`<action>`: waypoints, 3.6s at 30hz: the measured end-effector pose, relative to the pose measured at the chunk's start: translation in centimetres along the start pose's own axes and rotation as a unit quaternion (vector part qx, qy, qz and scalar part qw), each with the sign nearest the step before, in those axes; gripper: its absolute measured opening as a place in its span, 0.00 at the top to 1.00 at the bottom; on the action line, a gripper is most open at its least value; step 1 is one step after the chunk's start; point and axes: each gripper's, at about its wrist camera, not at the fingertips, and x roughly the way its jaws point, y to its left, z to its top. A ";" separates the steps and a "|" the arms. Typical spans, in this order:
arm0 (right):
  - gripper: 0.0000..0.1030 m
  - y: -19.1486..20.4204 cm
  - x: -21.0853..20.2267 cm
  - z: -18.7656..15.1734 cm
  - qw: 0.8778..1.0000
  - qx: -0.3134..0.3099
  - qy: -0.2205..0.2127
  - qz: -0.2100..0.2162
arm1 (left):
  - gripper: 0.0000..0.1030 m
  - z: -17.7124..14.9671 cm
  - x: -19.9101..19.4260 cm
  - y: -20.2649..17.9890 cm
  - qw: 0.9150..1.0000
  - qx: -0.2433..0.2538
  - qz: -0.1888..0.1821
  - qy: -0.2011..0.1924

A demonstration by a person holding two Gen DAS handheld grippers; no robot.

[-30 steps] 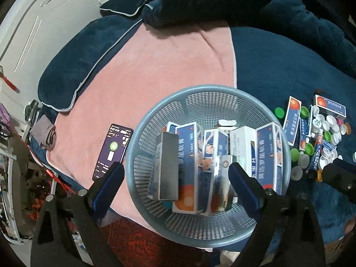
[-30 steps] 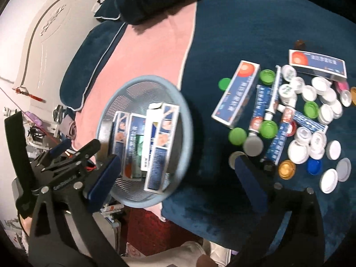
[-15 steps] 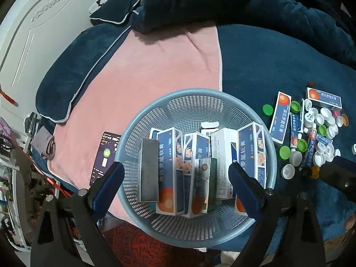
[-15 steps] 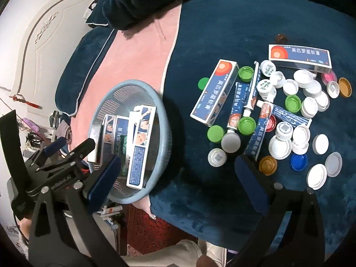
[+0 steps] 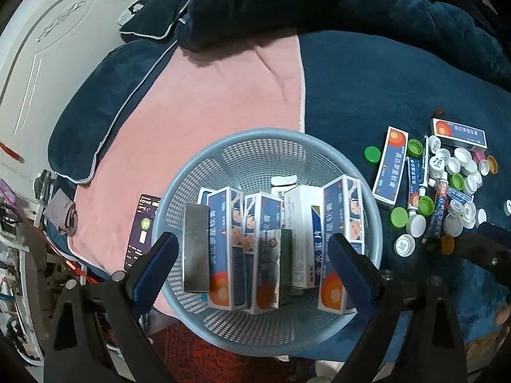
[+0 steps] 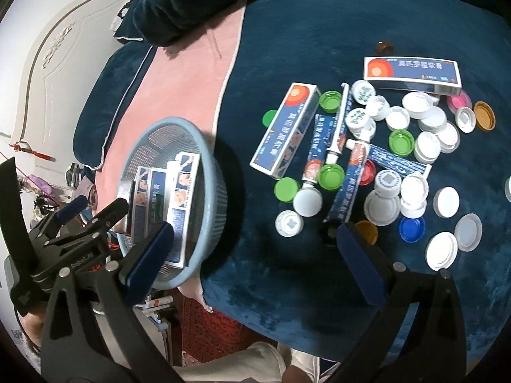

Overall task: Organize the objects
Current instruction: 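Withdraw both grippers from the basket toward the pile, then grasp a blue-and-white ointment box with the left gripper while the right grasps an ointment tube, then carry the ointment box and tube over the basket and open both grippers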

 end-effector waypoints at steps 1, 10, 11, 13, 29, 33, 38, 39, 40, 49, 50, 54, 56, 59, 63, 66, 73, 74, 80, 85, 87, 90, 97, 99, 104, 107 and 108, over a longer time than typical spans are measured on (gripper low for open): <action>0.00 -0.3 -0.1 0.0 1.000 0.002 -0.001 -0.001 | 0.07 0.1 0.0 -0.2 1.000 0.002 -0.001 0.000; 0.00 -4.0 -0.7 0.1 0.999 0.032 -0.004 -0.010 | 0.07 0.9 0.2 -4.2 0.999 0.034 -0.011 0.000; 0.00 -4.5 -0.7 0.1 0.999 0.036 -0.005 -0.011 | 0.07 1.0 0.3 -4.8 0.999 0.038 -0.013 0.000; 0.00 -5.5 -0.9 0.2 0.999 0.045 -0.005 -0.012 | 0.07 1.3 0.6 -6.0 0.999 0.048 -0.016 0.002; 0.00 -13.3 -4.2 2.8 0.995 0.091 -0.026 -0.034 | 0.07 5.4 6.2 -15.8 0.993 0.103 -0.038 0.033; 0.00 -14.5 -4.4 3.8 0.994 0.097 -0.027 -0.035 | 0.12 6.2 8.0 -16.7 0.993 0.100 -0.036 0.044; 0.00 -15.1 -3.8 5.3 0.995 0.097 -0.024 -0.031 | 0.13 6.4 10.1 -18.0 0.992 0.109 -0.029 0.060; 0.00 -15.1 -3.7 5.5 0.995 0.098 -0.022 -0.030 | 0.13 6.5 10.6 -18.1 0.992 0.109 -0.027 0.063; 0.00 -15.2 -3.4 5.7 0.994 0.099 -0.020 -0.028 | 0.16 6.5 10.9 -18.2 0.992 0.109 -0.026 0.065; 0.00 -13.6 0.3 5.4 0.997 0.076 0.019 -0.018 | 0.55 7.0 12.6 -19.3 0.990 0.108 -0.046 0.082; 0.00 -13.4 0.7 5.2 0.997 0.072 0.023 -0.019 | 0.56 7.1 12.5 -19.2 0.990 0.106 -0.052 0.081; 0.00 -12.8 2.0 4.5 0.997 0.064 0.034 -0.013 | 0.58 7.6 11.3 -18.0 0.991 0.088 -0.071 0.068; 0.00 -12.1 2.7 4.4 0.998 0.056 0.040 -0.005 | 0.58 7.8 10.5 -17.1 0.993 0.074 -0.075 0.058; 0.00 -11.0 3.6 4.2 0.998 0.047 0.044 0.005 | 0.58 8.3 9.4 -16.2 0.994 0.061 -0.082 0.045; 0.09 -10.2 4.6 4.1 0.998 0.041 0.043 0.016 | 0.58 8.4 8.8 -15.7 0.995 0.063 -0.075 0.036; 0.34 -10.1 5.7 4.1 0.998 0.039 0.052 0.006 | 0.58 8.2 8.9 -15.8 0.994 0.065 -0.078 0.041; 0.50 -9.5 7.2 3.7 0.998 0.033 0.050 -0.001 | 0.59 7.4 9.9 -16.6 0.992 0.079 -0.085 0.056; 0.58 -9.5 7.4 3.7 0.998 0.031 0.052 -0.007 | 0.59 7.2 10.1 -16.7 0.992 0.080 -0.085 0.057; 0.81 -10.4 7.3 3.6 0.998 0.039 0.049 -0.014 | 0.59 7.0 11.3 -17.3 0.991 0.079 -0.088 0.069; 0.81 -10.8 5.5 4.3 0.999 0.045 0.027 -0.011 | 0.52 6.6 12.5 -18.1 0.991 0.084 -0.076 0.075; 0.81 -10.9 5.1 4.5 0.999 0.047 0.022 -0.015 | 0.52 6.5 12.8 -18.3 0.990 0.088 -0.074 0.077; 0.81 -11.1 5.0 4.9 0.998 0.054 0.017 -0.012 | 0.61 6.4 12.9 -18.2 0.990 0.085 -0.084 0.081; 0.81 -10.8 4.2 5.3 0.998 0.060 0.008 -0.011 | 0.63 7.1 10.0 -16.9 0.991 0.070 -0.098 0.049; 0.81 -10.4 4.0 5.4 0.998 0.057 0.005 -0.009 | 0.63 7.1 9.2 -16.5 0.992 0.069 -0.098 0.043; 0.81 -9.5 2.6 5.1 0.999 0.047 -0.007 -0.007 | 0.63 6.8 7.2 -15.3 0.992 0.068 -0.101 0.026; 0.81 -8.6 1.9 5.1 0.999 0.045 -0.015 -0.003 | 0.63 7.1 6.0 -14.5 0.993 0.067 -0.100 0.012; 0.81 -8.3 1.8 5.1 0.999 0.044 -0.017 -0.004 | 0.63 7.1 5.4 -14.2 0.993 0.065 -0.100 0.008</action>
